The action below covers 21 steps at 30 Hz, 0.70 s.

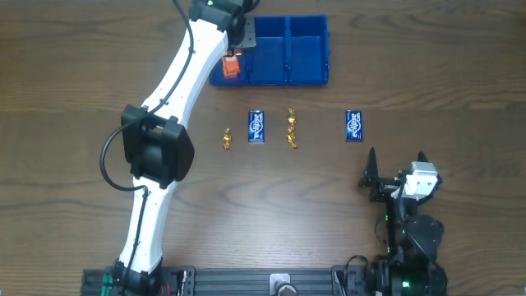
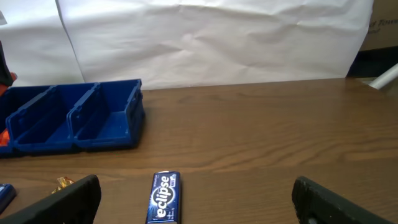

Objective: Sort Candies Into Trays

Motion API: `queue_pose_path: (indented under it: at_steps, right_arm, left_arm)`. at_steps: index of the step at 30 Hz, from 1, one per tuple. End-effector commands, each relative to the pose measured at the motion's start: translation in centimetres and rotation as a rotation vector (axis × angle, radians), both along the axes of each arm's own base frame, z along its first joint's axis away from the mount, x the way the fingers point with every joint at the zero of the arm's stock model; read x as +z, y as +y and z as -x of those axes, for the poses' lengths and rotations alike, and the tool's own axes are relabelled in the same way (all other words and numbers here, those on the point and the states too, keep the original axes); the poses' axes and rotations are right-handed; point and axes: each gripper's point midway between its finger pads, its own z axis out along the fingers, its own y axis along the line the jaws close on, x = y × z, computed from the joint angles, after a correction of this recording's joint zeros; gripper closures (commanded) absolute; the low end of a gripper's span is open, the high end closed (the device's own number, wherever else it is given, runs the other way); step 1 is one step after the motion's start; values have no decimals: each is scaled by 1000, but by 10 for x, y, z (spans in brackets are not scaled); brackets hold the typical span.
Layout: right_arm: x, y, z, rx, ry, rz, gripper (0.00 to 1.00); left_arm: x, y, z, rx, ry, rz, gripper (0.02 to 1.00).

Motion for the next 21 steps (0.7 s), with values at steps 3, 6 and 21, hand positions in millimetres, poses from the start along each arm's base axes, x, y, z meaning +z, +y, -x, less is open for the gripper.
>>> queue_pose_path:
  at_steps: [3, 6, 21]
  right_arm:
    - [-1, -4, 0, -20, -2, -12, 3]
    - [-2, -4, 0, -20, -1, -12, 3]
    - [-2, -4, 0, -20, -1, -12, 3]
  left_arm:
    - [-5, 13, -4, 4, 17, 6, 722]
    - [-7, 15, -4, 8, 20, 6, 720]
    - [-25, 14, -6, 3, 45, 10, 698]
